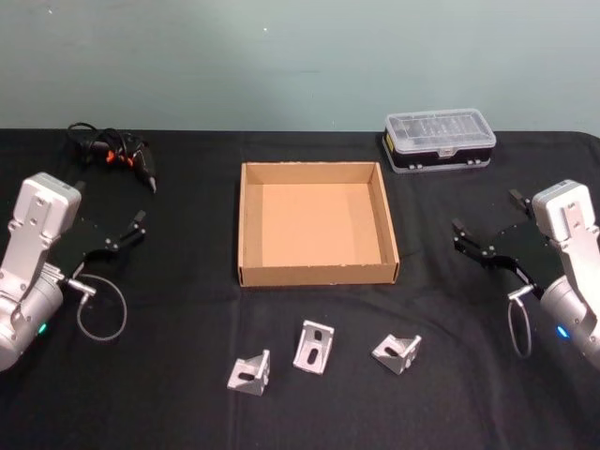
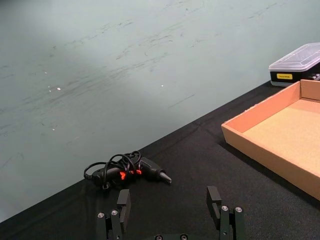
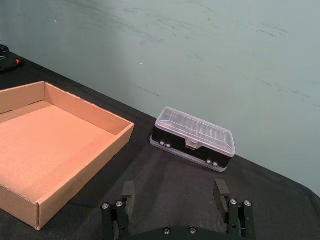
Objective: Use one hand to pick up the angle iron from the table and place it into the box.
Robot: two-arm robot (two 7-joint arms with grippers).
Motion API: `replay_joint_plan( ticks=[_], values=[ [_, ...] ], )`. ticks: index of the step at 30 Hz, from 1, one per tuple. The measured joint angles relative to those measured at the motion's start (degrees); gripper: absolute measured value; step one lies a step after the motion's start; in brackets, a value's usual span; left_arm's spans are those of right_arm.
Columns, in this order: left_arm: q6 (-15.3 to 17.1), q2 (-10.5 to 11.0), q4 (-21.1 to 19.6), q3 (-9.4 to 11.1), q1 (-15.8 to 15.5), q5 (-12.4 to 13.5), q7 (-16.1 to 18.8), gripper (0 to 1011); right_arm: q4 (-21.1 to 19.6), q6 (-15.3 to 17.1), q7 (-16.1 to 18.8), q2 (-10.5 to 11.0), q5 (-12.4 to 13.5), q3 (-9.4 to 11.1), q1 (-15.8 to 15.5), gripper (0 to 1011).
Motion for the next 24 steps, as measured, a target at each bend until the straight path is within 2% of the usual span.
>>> replay_joint_plan(
  ticks=[24],
  values=[
    [0.0, 0.0, 0.0, 0.0, 0.0, 0.0, 0.0, 1000, 0.0, 0.0, 0.0, 0.0, 0.0, 0.0, 0.0, 1003]
  ],
)
